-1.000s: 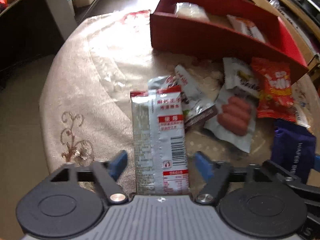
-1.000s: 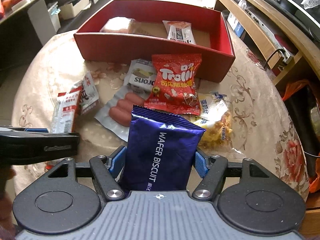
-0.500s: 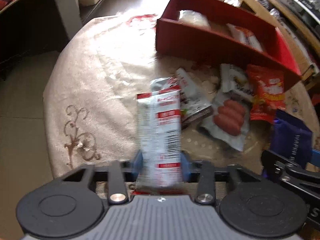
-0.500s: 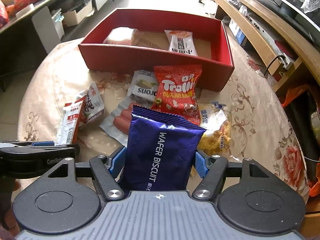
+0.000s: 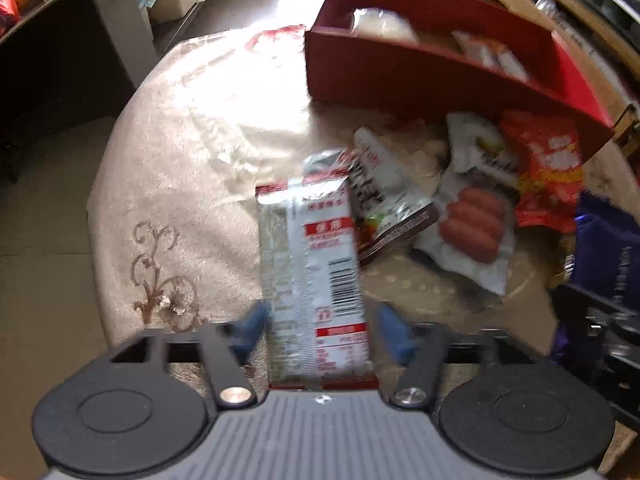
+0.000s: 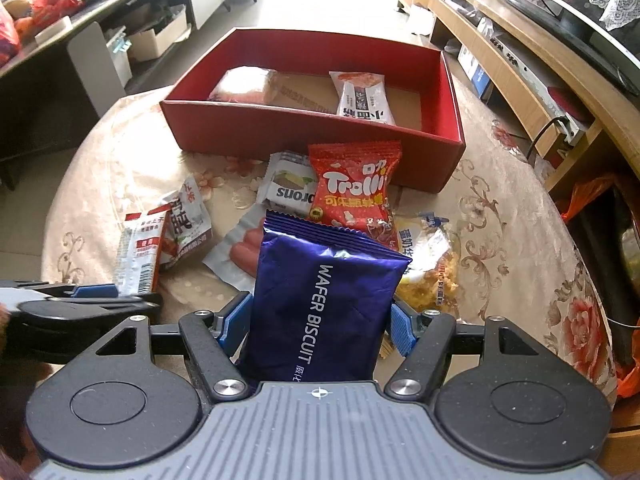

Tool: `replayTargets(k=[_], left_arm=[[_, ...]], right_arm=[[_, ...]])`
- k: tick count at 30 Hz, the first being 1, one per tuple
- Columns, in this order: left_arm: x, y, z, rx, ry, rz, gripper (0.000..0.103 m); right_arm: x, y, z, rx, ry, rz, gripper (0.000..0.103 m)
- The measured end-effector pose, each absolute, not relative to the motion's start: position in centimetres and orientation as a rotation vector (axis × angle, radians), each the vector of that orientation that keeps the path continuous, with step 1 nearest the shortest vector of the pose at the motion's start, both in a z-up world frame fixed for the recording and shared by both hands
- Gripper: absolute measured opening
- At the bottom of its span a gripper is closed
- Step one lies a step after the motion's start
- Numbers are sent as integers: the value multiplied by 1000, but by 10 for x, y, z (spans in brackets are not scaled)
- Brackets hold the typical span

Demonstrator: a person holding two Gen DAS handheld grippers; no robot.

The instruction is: Organize snacks

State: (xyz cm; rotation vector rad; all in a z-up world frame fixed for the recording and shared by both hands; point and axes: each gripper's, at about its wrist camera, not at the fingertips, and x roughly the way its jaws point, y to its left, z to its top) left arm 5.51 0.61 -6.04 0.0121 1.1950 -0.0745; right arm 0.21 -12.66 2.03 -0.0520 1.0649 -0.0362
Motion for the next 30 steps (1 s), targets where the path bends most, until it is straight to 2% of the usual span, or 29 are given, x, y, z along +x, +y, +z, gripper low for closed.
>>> replayTargets(k=[2,5,10,11,12,13,14,18,20,23,25,27,29,30], left_arm=[[55,10,-65,-3,1186,-69,68],[52,15,-61,4,1180,-78,51],[48,26,-50,-48,1177,-98,41],[48,24,-47,-51,1171,-107,36],[46,24,-43,-61,1168,-129,23],[45,23,-39,-70,1164,-147,15],[45,21,-37,-72,1164,-158,13],[45,17,-40,-27,1173,-150,14],[47,23,-43,-35,1189,-129,22],[44,31,-43,-27,1183,-112,53],[42,35,-43,-31,1162,-78,77],[44,34,-48,-22,1160,-52,81],[49,32,-56,-35,1175,-57,81],[49,32,-60,-52,1187,-60,62]], right_arm=[[2,-126,19,-57,1068,-33,75],[1,-126,19,-59,1070,-30,75],[2,-127,26,-49,1045,-24,75],[2,-126,27,-49,1041,-22,75],[3,-126,27,-48,1037,-20,75],[3,-125,28,-46,1034,-18,75],[3,-125,29,-46,1031,-17,75],[2,-124,28,-52,1035,-18,75],[2,-126,27,-52,1039,-22,75],[2,-128,28,-43,1037,-25,75],[3,-128,30,-37,1032,-19,75],[4,-127,31,-34,1029,-9,75],[4,-125,31,-37,1030,1,75],[4,-124,31,-37,1030,4,75]])
